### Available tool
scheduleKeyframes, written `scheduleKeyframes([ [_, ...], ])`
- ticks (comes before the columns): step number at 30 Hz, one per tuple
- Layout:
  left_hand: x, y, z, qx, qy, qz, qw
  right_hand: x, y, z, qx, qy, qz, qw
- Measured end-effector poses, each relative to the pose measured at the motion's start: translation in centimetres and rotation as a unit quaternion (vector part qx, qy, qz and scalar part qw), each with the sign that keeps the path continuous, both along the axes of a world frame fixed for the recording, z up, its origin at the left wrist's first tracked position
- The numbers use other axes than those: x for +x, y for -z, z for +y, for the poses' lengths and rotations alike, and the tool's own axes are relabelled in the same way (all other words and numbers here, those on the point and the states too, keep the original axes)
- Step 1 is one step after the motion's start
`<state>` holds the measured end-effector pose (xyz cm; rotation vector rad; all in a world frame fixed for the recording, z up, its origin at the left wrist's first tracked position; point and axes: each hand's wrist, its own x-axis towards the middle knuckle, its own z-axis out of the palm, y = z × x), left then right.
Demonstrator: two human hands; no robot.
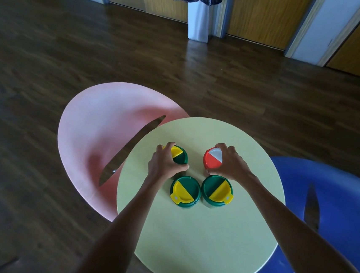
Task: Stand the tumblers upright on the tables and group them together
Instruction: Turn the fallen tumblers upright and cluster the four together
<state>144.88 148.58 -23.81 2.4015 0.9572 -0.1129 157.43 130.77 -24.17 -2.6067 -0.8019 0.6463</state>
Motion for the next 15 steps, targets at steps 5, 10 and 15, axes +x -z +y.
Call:
scheduleKeyframes([
  [5,1.2,-0.1,-1.4,-0.012,0.0,-0.001,1.0,0.0,-0.2,0.4,0.004,-0.018,0.019,1.0],
  [10,1.2,0.5,-2.8,-0.006,-0.032,0.004,0.999,0.5,-0.2,0.3,-0.011,-0.042,0.028,0.999],
  [15,1.0,1.1,-3.6,0.003,-0.031,0.001,1.0,0.8,-0.2,0.2,-0.011,-0.069,0.037,0.997],
])
